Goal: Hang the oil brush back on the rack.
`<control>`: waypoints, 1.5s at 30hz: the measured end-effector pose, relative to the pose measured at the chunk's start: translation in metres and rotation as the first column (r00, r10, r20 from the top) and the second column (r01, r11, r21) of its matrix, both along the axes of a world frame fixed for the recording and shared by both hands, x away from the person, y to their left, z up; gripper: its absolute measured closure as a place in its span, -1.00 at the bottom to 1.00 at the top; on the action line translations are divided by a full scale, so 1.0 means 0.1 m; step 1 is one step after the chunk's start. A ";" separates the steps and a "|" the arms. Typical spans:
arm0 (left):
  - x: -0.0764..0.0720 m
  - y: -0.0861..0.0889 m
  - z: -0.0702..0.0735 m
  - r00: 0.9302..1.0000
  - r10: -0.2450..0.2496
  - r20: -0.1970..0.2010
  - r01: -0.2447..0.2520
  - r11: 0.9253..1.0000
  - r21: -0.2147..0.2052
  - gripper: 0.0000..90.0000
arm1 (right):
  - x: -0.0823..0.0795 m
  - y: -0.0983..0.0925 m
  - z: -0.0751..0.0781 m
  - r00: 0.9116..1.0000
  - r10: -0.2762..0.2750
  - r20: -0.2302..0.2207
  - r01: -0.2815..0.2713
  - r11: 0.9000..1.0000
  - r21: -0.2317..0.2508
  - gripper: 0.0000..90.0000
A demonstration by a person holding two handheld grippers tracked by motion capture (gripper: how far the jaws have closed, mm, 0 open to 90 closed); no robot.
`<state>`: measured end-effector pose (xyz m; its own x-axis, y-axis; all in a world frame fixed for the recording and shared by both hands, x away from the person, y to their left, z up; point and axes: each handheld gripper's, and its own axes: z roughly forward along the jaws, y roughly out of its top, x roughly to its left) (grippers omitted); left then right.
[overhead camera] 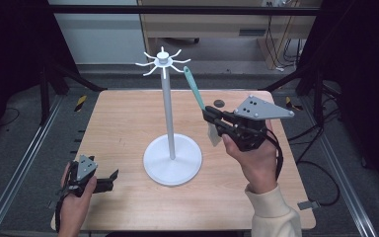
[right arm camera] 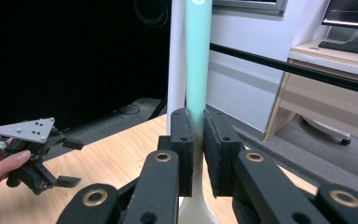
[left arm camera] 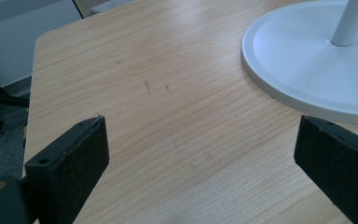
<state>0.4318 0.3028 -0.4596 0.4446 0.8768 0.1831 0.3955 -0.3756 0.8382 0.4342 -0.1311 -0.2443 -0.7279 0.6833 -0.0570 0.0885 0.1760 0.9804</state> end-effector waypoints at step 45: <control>-0.01 0.00 -0.01 1.000 0.002 0.001 -0.002 1.000 0.007 -0.94 | 0.24 0.25 -0.10 0.998 0.033 -0.053 -0.032 0.999 0.012 0.83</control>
